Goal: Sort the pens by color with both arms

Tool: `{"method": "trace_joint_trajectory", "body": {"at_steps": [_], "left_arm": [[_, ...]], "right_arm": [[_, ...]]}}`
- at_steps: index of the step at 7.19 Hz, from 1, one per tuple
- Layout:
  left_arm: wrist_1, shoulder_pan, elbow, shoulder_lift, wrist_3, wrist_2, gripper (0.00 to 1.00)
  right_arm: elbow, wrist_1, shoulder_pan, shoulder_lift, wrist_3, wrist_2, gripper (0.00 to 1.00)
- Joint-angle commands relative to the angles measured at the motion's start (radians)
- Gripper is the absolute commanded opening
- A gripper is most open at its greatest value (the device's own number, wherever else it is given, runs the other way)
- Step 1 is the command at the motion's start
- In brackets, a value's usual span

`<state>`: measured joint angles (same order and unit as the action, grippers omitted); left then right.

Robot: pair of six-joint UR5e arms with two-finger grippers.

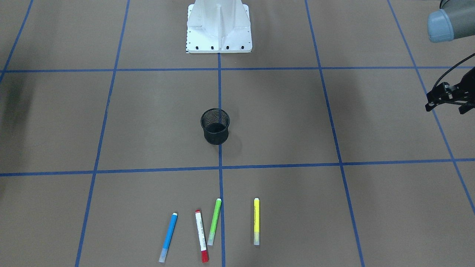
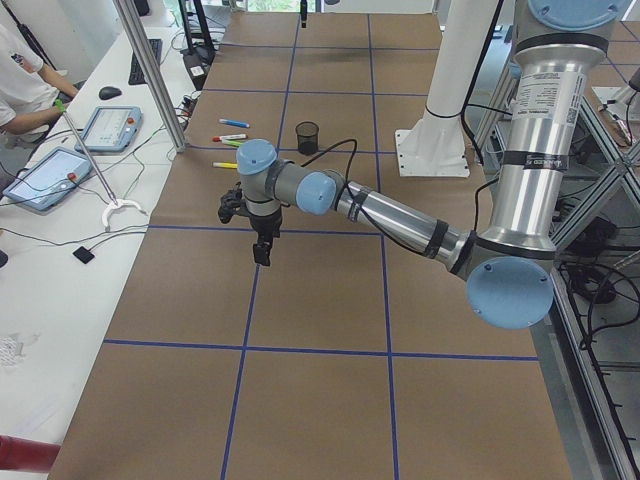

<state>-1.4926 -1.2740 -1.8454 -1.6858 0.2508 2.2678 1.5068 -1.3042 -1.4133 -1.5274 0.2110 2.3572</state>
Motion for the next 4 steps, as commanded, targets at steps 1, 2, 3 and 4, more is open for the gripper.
{"method": "trace_joint_trajectory", "body": {"at_steps": [1, 2, 3, 4], "left_arm": [[0.012, -0.005, -0.009, 0.021, -0.082, -0.002, 0.99], [0.012, -0.005, -0.006, 0.029, -0.077, -0.004, 0.99], [0.014, -0.005, 0.001, 0.035, -0.068, -0.002, 0.99], [0.014, -0.005, 0.006, 0.035, -0.059, -0.002, 0.99]], "right_arm": [[0.001, -0.001, 0.0, 0.003, -0.004, 0.001, 1.0], [0.009, -0.015, 0.005, 0.007, -0.004, -0.007, 1.0], [0.016, -0.02, 0.007, 0.01, -0.004, -0.009, 1.0], [0.038, -0.036, 0.004, 0.013, -0.004, -0.006, 1.0]]}}
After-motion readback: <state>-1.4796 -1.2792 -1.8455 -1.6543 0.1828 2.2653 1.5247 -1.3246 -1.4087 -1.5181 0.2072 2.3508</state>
